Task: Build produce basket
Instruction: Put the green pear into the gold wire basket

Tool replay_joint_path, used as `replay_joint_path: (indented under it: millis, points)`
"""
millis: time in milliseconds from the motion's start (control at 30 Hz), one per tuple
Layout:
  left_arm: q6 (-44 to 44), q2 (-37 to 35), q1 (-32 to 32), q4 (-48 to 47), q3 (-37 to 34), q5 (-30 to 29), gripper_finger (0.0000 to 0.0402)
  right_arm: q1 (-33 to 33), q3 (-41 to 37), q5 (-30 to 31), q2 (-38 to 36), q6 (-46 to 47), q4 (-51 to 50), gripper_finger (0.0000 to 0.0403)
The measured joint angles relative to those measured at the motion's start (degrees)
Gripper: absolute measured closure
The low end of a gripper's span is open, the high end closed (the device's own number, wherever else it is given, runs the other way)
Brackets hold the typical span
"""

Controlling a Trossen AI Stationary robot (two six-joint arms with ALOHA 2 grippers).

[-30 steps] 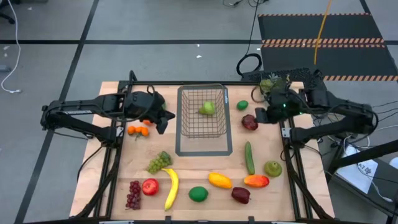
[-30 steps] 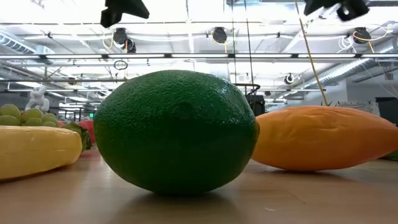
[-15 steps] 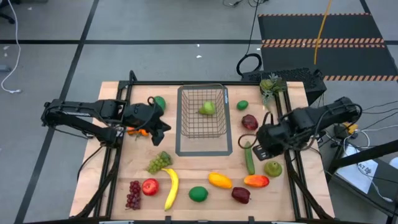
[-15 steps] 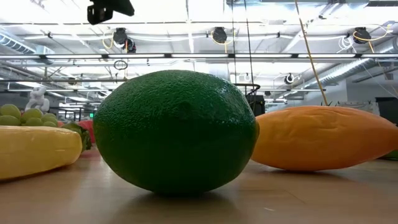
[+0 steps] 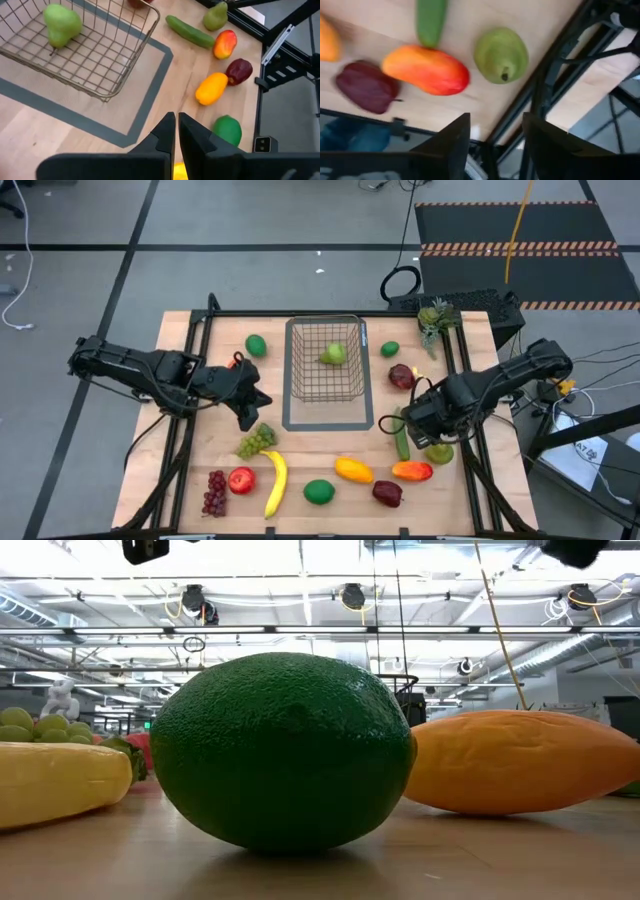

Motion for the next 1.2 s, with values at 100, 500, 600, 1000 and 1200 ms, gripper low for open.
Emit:
replay_joint_path:
  millis: [100,500,600,1000,1200]
  points:
    - [-0.22,0.00,-0.50,0.01,0.00,0.02,0.0378,0.00,-2.96,-0.78,-0.02,-1.90,-0.02,0.0212]
    - [-0.25,0.00,-1.13,0.11,0.00,0.04,0.0378,-0.02,-12.12,-2.62,-0.04,-7.03,10.33,0.0230]
    - [-0.44,0.00,-1.13,0.13,0.00,0.04,0.0378,-0.02,-13.13,-2.52,-0.04,-6.69,10.44,0.0239]
    - [-0.30,0.00,-1.13,0.15,0.00,0.09,0.0378,-0.02,-16.58,-2.43,-0.04,-9.22,12.77,0.0283]
    - [-0.31,0.00,-1.13,0.73,0.00,0.11,0.0378,-0.02,-18.38,-2.50,-0.04,-10.53,13.68,0.0304]
